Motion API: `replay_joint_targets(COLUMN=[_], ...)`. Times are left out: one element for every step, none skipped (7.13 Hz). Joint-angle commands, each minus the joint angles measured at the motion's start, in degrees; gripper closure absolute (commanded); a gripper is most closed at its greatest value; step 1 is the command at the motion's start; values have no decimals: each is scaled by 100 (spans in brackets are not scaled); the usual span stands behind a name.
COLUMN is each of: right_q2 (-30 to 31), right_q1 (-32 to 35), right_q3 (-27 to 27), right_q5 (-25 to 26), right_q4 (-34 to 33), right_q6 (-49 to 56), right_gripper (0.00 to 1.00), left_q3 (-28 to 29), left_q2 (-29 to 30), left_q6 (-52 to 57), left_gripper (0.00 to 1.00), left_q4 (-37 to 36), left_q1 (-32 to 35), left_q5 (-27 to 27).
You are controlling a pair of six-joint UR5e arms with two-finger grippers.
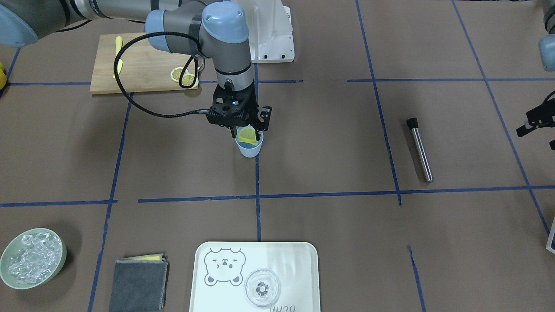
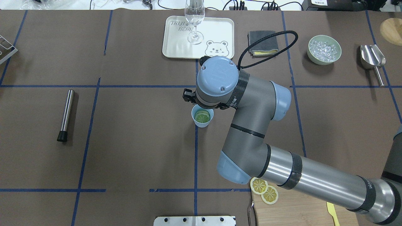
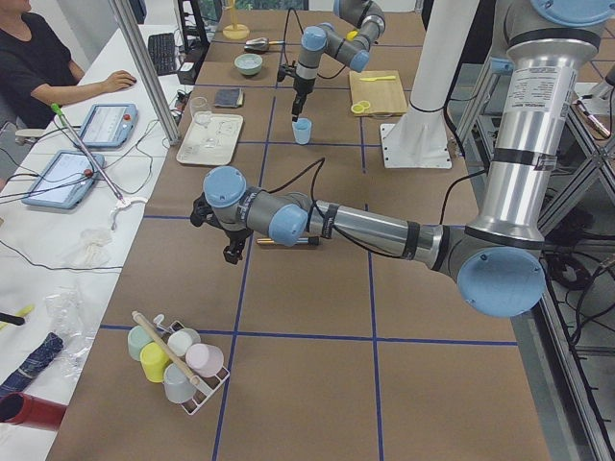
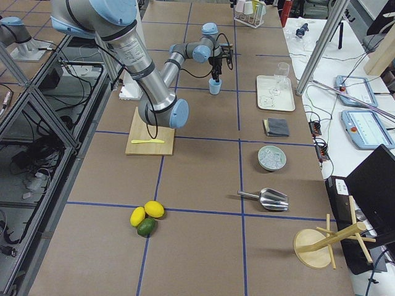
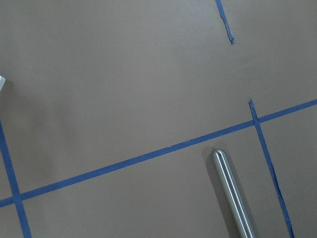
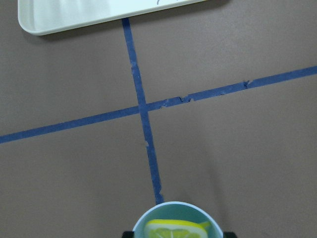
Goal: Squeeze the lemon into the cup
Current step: 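Lower the lemon slice into the blue cup and open the right gripper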
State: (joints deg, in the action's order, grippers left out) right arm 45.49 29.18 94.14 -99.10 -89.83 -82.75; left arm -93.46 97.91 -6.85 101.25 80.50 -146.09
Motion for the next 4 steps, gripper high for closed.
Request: replay_joint_targets(right_q2=[39, 48, 396, 965], right_q1=[-18, -9, 130, 384], right_q3=[34, 121, 609, 1249], right_q5=[-4, -230, -502, -696], right_q4=[9, 9, -26, -35], right_q6=[-4, 5, 57, 92], right_gripper=[27, 26, 0, 0], left_q3=[-5, -14, -31, -49], left_q2=[0, 0, 52, 61], left_q6=[0, -9, -557, -1215], left_gripper=[0, 0, 0, 0], left_q4=[0, 0, 18, 314], left_q1=[1, 1, -17, -130], left_q5=[-7, -7, 72, 159])
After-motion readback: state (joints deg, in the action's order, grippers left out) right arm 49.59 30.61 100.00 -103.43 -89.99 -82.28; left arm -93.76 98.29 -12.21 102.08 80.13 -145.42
